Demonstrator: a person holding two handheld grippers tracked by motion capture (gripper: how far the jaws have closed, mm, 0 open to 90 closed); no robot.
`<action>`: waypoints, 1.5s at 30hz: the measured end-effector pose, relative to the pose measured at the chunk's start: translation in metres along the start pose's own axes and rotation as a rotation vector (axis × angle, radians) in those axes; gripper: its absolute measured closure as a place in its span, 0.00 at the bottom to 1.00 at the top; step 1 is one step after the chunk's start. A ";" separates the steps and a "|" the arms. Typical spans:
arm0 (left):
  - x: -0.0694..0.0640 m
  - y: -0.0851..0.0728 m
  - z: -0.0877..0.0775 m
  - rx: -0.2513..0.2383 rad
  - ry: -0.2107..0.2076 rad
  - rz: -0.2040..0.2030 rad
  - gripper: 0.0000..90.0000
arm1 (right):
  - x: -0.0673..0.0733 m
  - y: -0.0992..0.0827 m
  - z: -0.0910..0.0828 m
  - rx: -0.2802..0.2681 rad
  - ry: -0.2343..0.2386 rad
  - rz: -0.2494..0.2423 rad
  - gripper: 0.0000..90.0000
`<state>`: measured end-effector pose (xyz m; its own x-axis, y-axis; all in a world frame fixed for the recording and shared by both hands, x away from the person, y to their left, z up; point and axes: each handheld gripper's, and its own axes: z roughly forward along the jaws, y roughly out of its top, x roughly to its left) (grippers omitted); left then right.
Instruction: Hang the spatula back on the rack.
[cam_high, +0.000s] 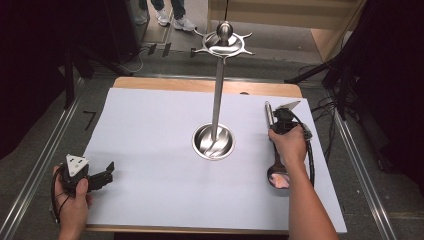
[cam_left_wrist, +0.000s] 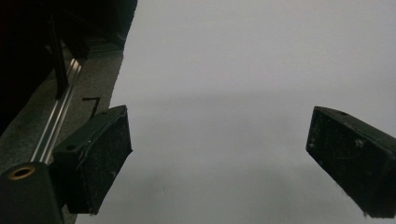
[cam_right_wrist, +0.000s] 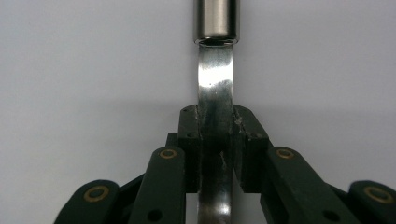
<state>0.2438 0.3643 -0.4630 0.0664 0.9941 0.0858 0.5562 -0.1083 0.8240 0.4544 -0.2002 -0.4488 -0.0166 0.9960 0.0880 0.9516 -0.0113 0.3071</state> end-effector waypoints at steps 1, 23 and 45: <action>0.000 0.000 0.000 0.000 0.000 0.000 0.08 | 0.000 -0.001 0.000 -0.011 -0.003 -0.001 0.85; -0.001 0.000 0.000 0.001 0.004 0.003 0.08 | -0.013 -0.024 -0.032 -0.261 0.109 -0.026 0.85; -0.001 0.000 0.000 0.003 0.005 0.007 0.08 | -0.012 -0.052 -0.057 -0.522 0.186 -0.044 0.85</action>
<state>0.2441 0.3634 -0.4632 0.0662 0.9934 0.0940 0.5582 -0.1149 0.8217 0.3879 -0.2168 -0.4114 -0.1519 0.9647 0.2153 0.6713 -0.0592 0.7389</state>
